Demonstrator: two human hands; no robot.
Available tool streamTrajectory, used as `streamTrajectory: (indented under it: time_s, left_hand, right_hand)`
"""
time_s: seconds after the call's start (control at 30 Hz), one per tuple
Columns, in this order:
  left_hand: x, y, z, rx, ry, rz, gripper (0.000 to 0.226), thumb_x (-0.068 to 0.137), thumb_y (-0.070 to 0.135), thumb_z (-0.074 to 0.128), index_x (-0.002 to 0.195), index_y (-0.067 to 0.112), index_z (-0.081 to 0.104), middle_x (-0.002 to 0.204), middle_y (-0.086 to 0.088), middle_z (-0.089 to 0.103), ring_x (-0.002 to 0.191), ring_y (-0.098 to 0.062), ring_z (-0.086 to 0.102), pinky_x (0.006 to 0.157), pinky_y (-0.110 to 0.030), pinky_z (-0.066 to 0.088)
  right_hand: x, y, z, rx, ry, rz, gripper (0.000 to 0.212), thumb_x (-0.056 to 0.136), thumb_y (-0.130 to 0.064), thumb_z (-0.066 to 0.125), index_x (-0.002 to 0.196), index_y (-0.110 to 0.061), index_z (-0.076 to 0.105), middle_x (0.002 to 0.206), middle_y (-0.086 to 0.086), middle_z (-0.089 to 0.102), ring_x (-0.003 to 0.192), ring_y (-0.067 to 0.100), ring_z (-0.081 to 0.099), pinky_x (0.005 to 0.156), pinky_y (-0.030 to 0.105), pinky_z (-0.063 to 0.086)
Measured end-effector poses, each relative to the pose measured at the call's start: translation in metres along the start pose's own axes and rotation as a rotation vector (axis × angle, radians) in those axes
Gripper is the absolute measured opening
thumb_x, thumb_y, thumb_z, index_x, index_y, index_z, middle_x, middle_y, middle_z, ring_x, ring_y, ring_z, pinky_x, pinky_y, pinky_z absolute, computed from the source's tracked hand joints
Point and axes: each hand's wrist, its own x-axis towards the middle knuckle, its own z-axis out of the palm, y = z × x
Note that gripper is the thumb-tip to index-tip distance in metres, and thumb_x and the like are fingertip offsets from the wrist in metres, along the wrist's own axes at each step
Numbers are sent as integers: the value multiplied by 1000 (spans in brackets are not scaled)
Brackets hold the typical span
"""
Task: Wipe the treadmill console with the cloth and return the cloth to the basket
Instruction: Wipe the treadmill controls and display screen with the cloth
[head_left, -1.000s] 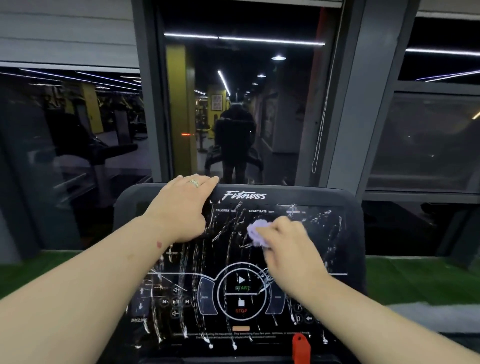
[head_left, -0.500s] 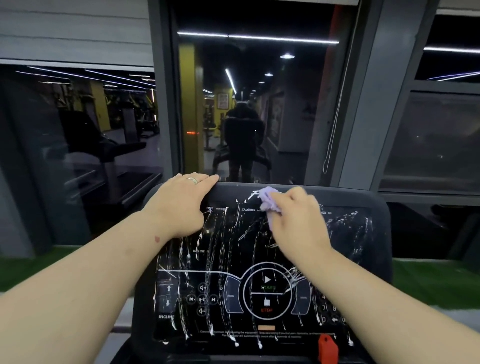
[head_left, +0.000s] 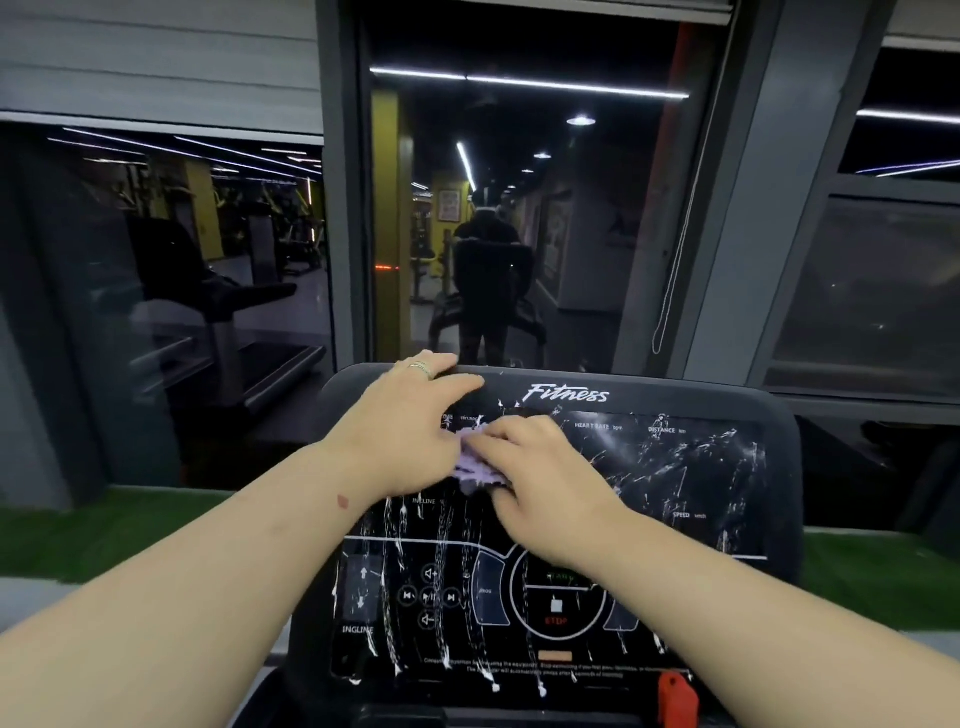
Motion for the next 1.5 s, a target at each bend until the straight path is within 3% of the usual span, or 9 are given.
streamTrajectory:
  time_s: [0.17, 0.37, 0.53, 0.63, 0.8, 1.0, 1.17, 1.33, 1.5]
  left_hand:
    - [-29, 18, 20, -181, -35, 51, 40, 78, 18, 56, 115, 34, 54, 108, 12, 53, 99, -8, 55, 88, -31, 50]
    - [-30, 22, 39, -148, -17, -20, 38, 84, 20, 61, 114, 34, 44, 108, 8, 51, 96, -18, 58, 82, -40, 52]
    - [-27, 29, 47, 22, 26, -33, 48, 85, 15, 56, 124, 40, 43, 115, 11, 41, 88, -20, 56, 70, -38, 53]
    - [-23, 35, 53, 121, 59, 4, 43, 88, 17, 57, 121, 42, 50, 116, 12, 38, 83, -19, 52, 62, -35, 52]
    - [-19, 37, 61, 201, 24, 3, 34, 91, 25, 64, 118, 44, 59, 119, 13, 37, 93, -17, 47, 67, -38, 57]
    - [-26, 60, 71, 207, 68, -41, 27, 96, 42, 51, 117, 26, 58, 130, 5, 36, 101, -21, 42, 80, -36, 54]
    - [-26, 26, 58, 359, 56, 43, 32, 90, 11, 61, 119, 24, 59, 130, 0, 43, 94, -22, 40, 73, -39, 55]
    - [-40, -1, 55, 392, 302, -78, 26, 75, 2, 64, 97, 15, 71, 109, -8, 63, 81, -31, 50, 67, -42, 51]
    - [-54, 23, 91, 451, 75, 200, 33, 68, 9, 66, 99, 20, 66, 114, -1, 63, 94, -30, 54, 70, -42, 53]
  right_hand:
    - [6, -5, -7, 95, 52, -10, 28, 82, -11, 59, 103, -26, 48, 104, -6, 56, 98, 20, 55, 83, 38, 49]
    - [-6, 10, -29, -3, -14, -100, 38, 79, -16, 62, 116, -20, 51, 114, -6, 49, 103, 13, 49, 84, 20, 40]
    - [3, 37, -58, -278, 27, -237, 19, 92, -28, 46, 99, -18, 60, 94, -2, 59, 88, 23, 53, 85, 38, 46]
    - [23, 51, -68, -356, 100, -125, 47, 99, -43, 28, 87, -19, 67, 79, -3, 65, 81, 24, 54, 78, 42, 49]
    - [45, 72, -68, -185, 238, 96, 23, 97, -43, 59, 85, -23, 63, 78, -9, 57, 84, 17, 49, 75, 34, 48]
    - [59, 73, -51, -247, 234, 328, 40, 105, -48, 28, 93, -21, 56, 86, -4, 52, 81, 25, 55, 63, 36, 41]
    - [56, 67, -47, -498, 188, 296, 44, 107, -39, 24, 92, -22, 61, 85, 1, 56, 76, 27, 52, 64, 39, 48]
    - [58, 67, -43, -532, 207, 329, 49, 105, -43, 18, 86, -22, 58, 80, -1, 49, 71, 25, 48, 60, 38, 43]
    - [59, 70, -39, -553, 267, 322, 47, 105, -41, 23, 84, -22, 60, 77, -2, 43, 69, 24, 42, 59, 37, 36]
